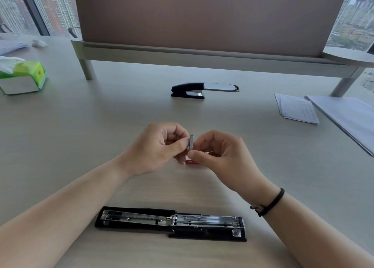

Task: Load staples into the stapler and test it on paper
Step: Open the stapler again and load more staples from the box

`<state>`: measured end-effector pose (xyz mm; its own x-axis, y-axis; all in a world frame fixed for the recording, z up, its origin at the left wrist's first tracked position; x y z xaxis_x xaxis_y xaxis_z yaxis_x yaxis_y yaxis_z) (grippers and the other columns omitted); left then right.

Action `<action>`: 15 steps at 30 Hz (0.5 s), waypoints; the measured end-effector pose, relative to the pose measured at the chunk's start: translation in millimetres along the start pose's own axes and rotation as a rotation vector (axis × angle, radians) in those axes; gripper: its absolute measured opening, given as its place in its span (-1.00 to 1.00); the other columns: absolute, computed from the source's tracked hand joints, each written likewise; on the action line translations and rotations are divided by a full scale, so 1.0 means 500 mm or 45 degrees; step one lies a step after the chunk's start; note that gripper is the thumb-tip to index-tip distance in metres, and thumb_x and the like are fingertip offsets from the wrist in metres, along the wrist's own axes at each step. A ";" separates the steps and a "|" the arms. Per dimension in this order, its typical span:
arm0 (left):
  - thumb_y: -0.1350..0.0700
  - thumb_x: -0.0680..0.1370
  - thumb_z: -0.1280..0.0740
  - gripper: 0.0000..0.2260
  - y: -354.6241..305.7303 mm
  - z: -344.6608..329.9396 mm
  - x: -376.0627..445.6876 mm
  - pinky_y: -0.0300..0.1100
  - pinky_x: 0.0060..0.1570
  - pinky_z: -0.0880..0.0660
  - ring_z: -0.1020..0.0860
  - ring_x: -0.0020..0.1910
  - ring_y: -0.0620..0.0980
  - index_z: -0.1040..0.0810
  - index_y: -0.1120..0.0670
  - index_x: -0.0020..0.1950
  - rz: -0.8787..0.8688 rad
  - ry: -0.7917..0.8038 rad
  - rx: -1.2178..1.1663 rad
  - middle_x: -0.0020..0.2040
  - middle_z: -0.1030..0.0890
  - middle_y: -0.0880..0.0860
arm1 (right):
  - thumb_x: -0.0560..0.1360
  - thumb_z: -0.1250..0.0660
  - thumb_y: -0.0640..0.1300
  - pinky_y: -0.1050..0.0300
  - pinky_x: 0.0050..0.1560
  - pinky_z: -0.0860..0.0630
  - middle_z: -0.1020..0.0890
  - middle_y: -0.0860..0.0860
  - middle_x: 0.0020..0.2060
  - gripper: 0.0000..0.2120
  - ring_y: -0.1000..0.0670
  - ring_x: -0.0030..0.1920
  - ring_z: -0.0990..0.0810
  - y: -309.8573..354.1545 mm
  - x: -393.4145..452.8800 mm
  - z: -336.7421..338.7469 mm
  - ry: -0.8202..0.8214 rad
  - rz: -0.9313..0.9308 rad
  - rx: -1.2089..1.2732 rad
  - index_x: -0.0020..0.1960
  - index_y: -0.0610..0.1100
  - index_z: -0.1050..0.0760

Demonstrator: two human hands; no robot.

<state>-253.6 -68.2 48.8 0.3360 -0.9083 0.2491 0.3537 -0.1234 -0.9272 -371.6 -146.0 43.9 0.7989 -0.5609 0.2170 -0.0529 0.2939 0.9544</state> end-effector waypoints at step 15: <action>0.27 0.39 -0.47 -0.68 -0.083 -0.009 -0.042 -0.06 0.09 -0.62 -0.67 0.02 0.07 -0.55 0.15 0.13 -0.008 0.174 0.116 0.02 -0.65 0.18 | 0.37 -0.52 -0.29 0.04 -0.13 -0.61 -0.72 0.02 -0.25 -0.80 -0.06 -0.24 -0.64 0.067 -0.045 0.039 0.011 0.133 -0.343 -0.21 0.01 -0.65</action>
<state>-279.2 -45.6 80.9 0.2135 -0.9544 0.2088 0.4351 -0.0985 -0.8950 -403.1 -138.5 75.2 0.8026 -0.5107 0.3082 0.0251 0.5451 0.8380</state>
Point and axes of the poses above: each hand's wrist, its own x-axis towards the middle knuckle, its own z-axis out of the back of the hand, y = z × x, the point moved 9 cm from there along x, towards the middle knuckle
